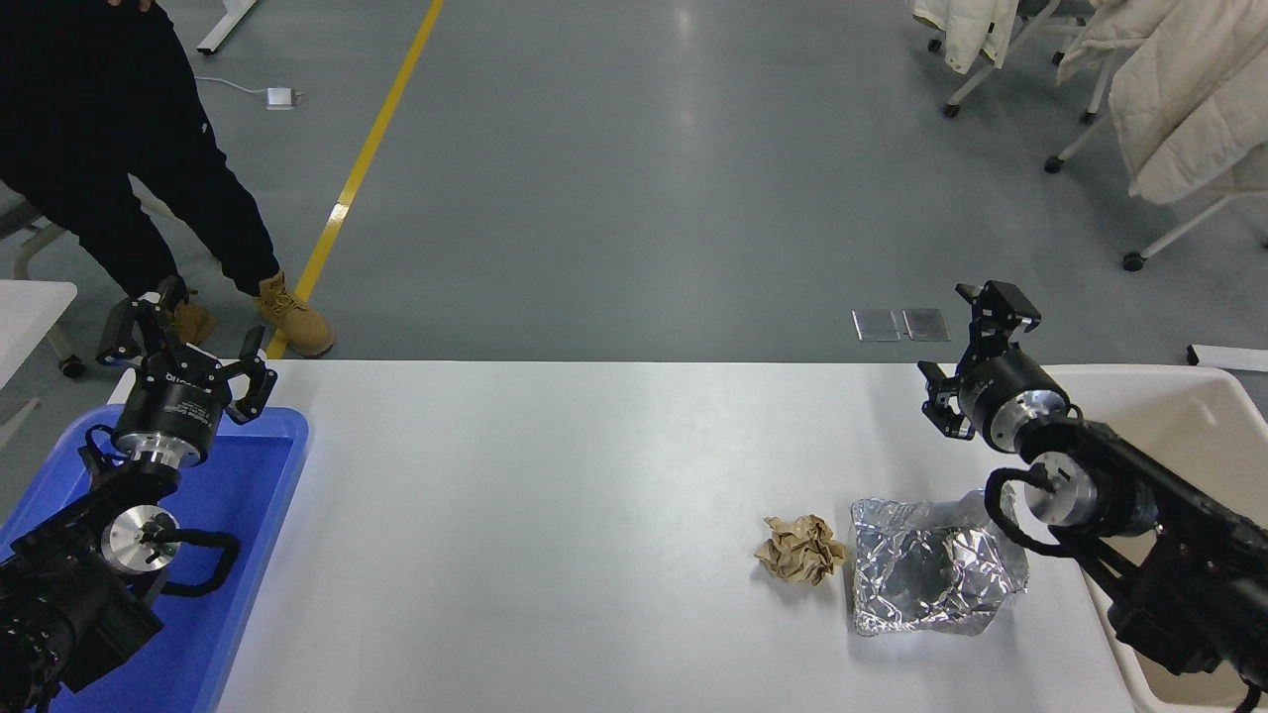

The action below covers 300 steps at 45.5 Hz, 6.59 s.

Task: Clean the table surface

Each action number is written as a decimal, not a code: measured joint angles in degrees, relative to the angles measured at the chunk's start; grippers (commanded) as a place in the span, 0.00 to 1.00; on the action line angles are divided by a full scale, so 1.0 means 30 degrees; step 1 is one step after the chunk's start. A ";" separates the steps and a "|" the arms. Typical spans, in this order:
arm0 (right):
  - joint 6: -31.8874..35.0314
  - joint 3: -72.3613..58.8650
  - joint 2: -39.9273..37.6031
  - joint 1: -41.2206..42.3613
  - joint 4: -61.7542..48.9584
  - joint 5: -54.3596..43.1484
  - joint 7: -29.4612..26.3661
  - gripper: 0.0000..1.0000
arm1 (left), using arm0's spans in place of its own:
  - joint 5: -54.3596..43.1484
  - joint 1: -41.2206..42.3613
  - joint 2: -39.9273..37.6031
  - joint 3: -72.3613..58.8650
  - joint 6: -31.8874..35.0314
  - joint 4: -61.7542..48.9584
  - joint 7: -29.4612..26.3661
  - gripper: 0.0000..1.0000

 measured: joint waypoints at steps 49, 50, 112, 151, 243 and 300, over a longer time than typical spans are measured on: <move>0.0519 -0.4987 -0.3390 0.1207 0.2251 -0.5366 0.1237 1.00 | -0.0001 0.0001 0.0001 -0.0002 0.0000 -0.0005 -0.0001 1.00; 0.0517 -0.5482 -0.3671 0.1343 0.2339 -0.6089 0.1251 1.00 | 0.0001 0.0001 0.0001 0.0001 0.0000 -0.0007 0.0000 1.00; 0.1141 -2.1970 -0.8615 0.5776 -0.0617 -1.8355 0.1244 1.00 | 0.0000 0.0002 0.0001 0.0002 0.0000 -0.0002 0.0000 1.00; 0.2973 -2.2022 -0.4456 0.4174 -0.5382 -1.7100 0.1284 0.00 | 0.0000 -0.0015 0.0000 -0.0003 0.0000 -0.0003 0.0000 1.00; 1.9509 -2.2225 -1.7774 1.9280 -0.0220 -1.6584 0.4703 0.00 | 0.0001 -0.0028 0.0000 -0.0005 0.0000 -0.0008 0.0000 1.00; 1.4783 -2.1732 -0.5064 0.4301 -2.0415 -0.5210 0.4222 0.00 | -0.0001 -0.0005 0.0000 0.0002 0.0000 -0.0002 0.0000 1.00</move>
